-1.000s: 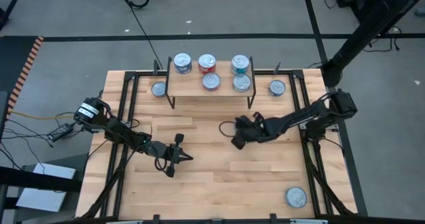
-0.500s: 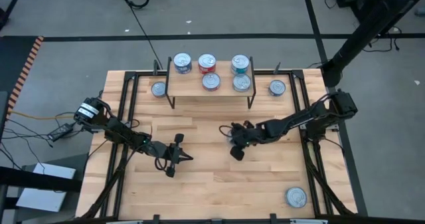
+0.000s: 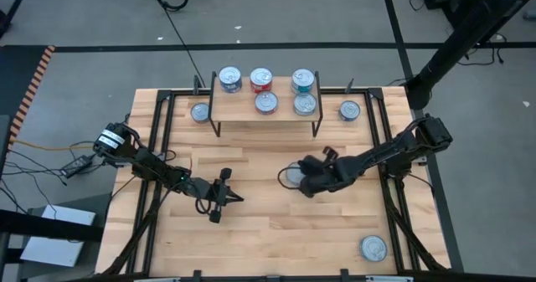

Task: Stack canned seafood by type on shelf
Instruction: Put the blue tuna can on the shelf aligned with the other blue tuna cans

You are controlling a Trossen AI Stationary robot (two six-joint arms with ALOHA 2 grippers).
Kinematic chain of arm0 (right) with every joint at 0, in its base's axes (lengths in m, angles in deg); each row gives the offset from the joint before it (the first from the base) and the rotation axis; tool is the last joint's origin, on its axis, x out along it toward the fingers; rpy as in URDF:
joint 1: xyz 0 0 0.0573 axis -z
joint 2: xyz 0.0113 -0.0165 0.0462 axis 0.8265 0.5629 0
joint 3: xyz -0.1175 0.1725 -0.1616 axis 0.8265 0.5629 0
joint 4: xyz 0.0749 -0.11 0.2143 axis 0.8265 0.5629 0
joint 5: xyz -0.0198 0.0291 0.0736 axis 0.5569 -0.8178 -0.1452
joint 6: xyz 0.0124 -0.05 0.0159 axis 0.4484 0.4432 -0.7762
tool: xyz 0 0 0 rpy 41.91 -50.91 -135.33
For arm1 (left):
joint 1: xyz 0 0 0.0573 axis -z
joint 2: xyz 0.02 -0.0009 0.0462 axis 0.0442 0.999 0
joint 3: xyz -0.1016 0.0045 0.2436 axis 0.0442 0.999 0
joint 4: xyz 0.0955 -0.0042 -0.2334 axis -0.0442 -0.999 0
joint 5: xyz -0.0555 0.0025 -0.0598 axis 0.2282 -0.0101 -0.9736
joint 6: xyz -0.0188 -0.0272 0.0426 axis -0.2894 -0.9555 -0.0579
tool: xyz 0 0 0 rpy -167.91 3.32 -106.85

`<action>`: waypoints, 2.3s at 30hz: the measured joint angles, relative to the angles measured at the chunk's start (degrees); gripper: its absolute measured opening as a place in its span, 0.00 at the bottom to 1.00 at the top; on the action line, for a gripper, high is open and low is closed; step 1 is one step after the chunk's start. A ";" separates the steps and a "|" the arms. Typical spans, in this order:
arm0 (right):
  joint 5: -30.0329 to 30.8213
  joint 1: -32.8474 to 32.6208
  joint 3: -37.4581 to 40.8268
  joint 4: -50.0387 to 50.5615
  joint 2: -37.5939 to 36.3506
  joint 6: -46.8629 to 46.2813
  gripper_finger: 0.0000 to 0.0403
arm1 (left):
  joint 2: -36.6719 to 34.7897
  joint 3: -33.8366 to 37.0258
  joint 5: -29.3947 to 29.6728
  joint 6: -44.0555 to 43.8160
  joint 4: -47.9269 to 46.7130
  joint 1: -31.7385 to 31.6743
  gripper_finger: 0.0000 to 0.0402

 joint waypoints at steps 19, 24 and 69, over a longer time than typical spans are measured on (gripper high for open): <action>-9.34 0.78 13.47 -41.04 0.07 2.36 0.01 | 0.02 -3.19 -0.02 0.45 -0.41 0.07 0.02; -9.37 0.71 13.31 -44.44 0.07 4.10 0.01 | 0.02 -10.98 0.00 8.11 -10.82 0.09 0.03; -7.15 -7.50 13.25 -51.16 0.04 7.58 0.01 | 8.68 -37.69 1.01 35.87 -47.89 -10.73 0.27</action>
